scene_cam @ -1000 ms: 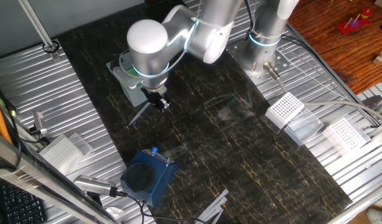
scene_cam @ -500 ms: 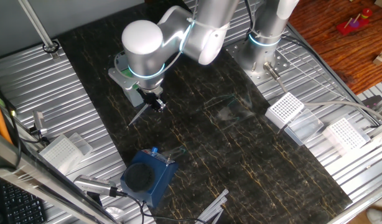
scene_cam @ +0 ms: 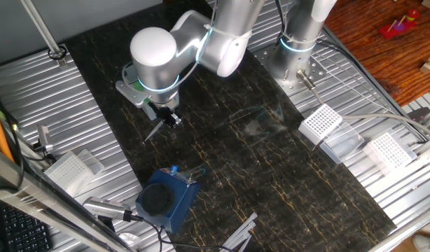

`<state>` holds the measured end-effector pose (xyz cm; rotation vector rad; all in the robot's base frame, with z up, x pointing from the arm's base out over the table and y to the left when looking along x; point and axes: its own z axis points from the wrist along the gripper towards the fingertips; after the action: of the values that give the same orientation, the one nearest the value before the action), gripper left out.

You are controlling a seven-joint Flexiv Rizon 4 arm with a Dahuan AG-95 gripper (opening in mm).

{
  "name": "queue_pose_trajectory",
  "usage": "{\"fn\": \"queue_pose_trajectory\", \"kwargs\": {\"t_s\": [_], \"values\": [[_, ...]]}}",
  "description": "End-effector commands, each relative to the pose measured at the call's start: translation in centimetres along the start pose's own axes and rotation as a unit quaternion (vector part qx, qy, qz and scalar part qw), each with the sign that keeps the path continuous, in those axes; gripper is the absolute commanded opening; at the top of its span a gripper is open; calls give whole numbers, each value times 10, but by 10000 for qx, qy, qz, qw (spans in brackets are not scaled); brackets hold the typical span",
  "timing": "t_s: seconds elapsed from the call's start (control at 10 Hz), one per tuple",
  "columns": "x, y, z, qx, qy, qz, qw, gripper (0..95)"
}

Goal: Insert a large pipette tip into the holder for large pipette tips

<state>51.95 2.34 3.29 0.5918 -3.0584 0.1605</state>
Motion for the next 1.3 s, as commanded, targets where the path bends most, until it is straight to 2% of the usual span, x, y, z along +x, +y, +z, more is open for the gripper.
{"fn": "queue_pose_trajectory", "kwargs": {"t_s": [0.1, 1.0, 1.1, 1.3], "values": [[2, -7, 1, 47, 6, -61, 10000, 190], [2, -14, 9, 144, 24, -126, 9998, 190], [1, -15, 11, 324, 92, -153, 9993, 190], [1, -15, 12, 436, 137, -145, 9989, 190]]}}
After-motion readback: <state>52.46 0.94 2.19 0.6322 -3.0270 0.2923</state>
